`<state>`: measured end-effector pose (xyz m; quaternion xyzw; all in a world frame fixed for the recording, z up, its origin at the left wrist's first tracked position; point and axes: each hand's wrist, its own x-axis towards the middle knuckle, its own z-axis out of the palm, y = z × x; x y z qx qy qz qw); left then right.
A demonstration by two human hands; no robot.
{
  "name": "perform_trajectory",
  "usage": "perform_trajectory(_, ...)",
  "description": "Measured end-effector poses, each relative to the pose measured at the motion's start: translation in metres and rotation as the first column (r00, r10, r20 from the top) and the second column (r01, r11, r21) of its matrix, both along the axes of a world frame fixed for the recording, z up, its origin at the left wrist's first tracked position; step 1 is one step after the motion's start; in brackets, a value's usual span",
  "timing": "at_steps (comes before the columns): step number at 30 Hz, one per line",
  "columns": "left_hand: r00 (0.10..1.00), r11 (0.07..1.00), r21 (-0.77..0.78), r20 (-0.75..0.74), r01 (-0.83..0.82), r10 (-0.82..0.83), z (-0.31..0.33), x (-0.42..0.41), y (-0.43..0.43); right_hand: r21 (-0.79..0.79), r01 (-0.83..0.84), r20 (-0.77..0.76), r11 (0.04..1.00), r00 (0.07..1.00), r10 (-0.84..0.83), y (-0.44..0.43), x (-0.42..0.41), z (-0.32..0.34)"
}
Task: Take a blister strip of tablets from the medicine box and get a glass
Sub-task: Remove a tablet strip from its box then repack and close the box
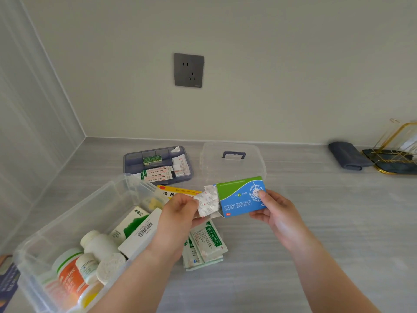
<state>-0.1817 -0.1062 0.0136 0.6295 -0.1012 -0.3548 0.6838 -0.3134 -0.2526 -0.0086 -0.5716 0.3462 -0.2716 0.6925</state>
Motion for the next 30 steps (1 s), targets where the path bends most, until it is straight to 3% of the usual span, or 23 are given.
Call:
perform_trajectory(7, 0.998, 0.997, -0.051, -0.018, -0.062, 0.061, -0.002, -0.017, -0.003, 0.103, 0.122, -0.017, 0.987, 0.993, -0.121, -0.009, -0.038, -0.013)
perform_trajectory(11, 0.997, 0.997, -0.058, 0.052, -0.059, 0.062, -0.008, -0.029, -0.015, 0.176, 0.228, -0.02, 0.958, 0.973, -0.228, -0.026, -0.067, -0.016)
perform_trajectory(17, 0.968, 0.97, 0.198, 0.18, 0.138, -0.175, -0.049, -0.064, -0.057, 0.217, 0.371, -0.023, 0.903, 0.927, -0.375, -0.063, -0.123, -0.018)
perform_trajectory(23, 0.773, 0.807, 0.527, 0.384, 0.266, -0.505, -0.087, -0.11, -0.11, 0.196, 0.401, -0.086, 0.895, 0.916, -0.392, -0.088, -0.16, -0.024)
perform_trajectory(26, 0.635, 0.702, 0.677, 0.446, 0.221, -0.631, -0.099, -0.116, -0.122, 0.206, 0.41, -0.104, 0.888, 0.912, -0.397, -0.096, -0.168, -0.028)
perform_trajectory(30, 0.56, 0.648, 0.751, 0.487, 0.123, -0.67, -0.105, -0.122, -0.126, 0.219, 0.399, -0.128, 0.89, 0.916, -0.379, -0.1, -0.17, -0.032)
